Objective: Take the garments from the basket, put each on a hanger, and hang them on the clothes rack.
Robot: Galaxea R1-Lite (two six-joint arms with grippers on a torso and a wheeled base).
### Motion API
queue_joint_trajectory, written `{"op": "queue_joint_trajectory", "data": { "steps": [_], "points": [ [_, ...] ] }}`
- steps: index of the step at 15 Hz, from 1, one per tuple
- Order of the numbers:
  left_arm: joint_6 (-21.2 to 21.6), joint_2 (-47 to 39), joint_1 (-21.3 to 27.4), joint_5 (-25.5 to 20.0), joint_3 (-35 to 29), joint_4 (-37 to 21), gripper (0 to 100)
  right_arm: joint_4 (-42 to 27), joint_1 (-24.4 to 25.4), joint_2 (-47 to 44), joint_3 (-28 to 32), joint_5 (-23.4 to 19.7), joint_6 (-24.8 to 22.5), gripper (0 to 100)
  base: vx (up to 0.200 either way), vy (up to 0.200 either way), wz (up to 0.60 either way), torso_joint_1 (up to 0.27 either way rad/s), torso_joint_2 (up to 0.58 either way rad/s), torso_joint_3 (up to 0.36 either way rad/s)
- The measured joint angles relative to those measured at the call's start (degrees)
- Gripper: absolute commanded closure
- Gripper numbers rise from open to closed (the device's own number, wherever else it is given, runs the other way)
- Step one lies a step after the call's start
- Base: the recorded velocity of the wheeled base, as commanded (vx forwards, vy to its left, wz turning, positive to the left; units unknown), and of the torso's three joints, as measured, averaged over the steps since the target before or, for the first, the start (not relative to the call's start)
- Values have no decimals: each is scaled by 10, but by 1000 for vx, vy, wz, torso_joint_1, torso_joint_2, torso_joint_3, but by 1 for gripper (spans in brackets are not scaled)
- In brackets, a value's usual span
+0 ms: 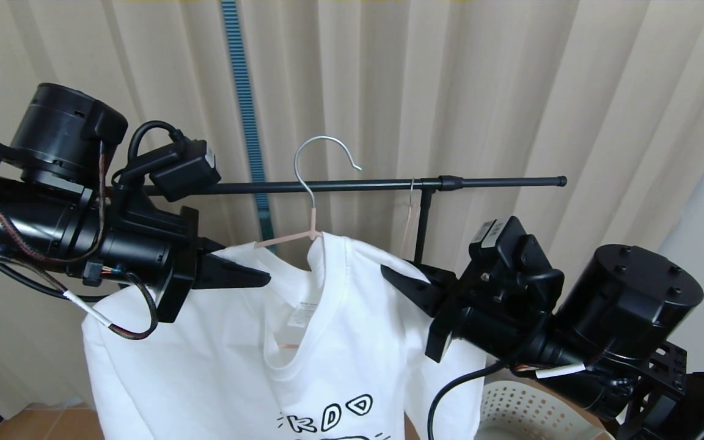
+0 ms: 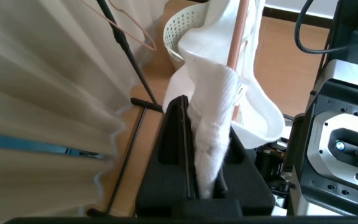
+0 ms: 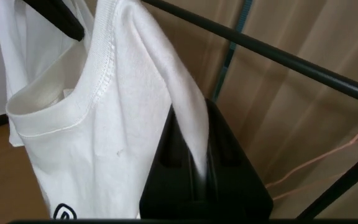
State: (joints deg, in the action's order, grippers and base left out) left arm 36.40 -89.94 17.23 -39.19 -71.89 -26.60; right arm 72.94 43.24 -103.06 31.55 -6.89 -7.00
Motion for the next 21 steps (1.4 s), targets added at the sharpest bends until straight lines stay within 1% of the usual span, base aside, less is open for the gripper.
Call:
{"op": "queue_joint_trajectory", "data": {
  "steps": [2,3,8,9,11,13,15,17,19,21],
  "points": [
    [0,9,0,1,5,0,100,-20,0,5,0,-1,-2,100,0,0,0,0,0,0],
    [0,12,0,1,6,0,100,-25,0,8,1,-1,-3,0,0,0,0,0,0,0],
    [-1,22,0,2,8,0,100,-44,-3,28,-2,-2,-4,0,0,0,0,0,0,0],
    [-1,24,0,2,9,1,100,-58,-5,34,-3,-12,-4,0,0,0,0,0,0,0],
    [-2,31,-1,2,23,22,100,-109,-16,59,-5,-48,-4,0,0,0,0,0,0,0],
    [-4,39,-2,2,53,71,100,-148,-34,86,-5,-85,-4,0,0,0,0,0,0,0],
    [-6,51,-2,2,101,138,100,-174,-55,108,-4,-112,-4,0,0,0,0,0,0,0],
    [-12,70,-2,2,155,200,100,-182,-68,121,-3,-121,-4,0,0,0,0,0,0,0],
    [-29,92,-2,2,199,256,100,-189,-80,126,-2,-131,-11,0,0,0,0,0,0,0],
    [-52,115,-2,2,241,314,100,-212,-97,128,1,-135,-35,0,0,0,0,0,0,0]
  ]
}}
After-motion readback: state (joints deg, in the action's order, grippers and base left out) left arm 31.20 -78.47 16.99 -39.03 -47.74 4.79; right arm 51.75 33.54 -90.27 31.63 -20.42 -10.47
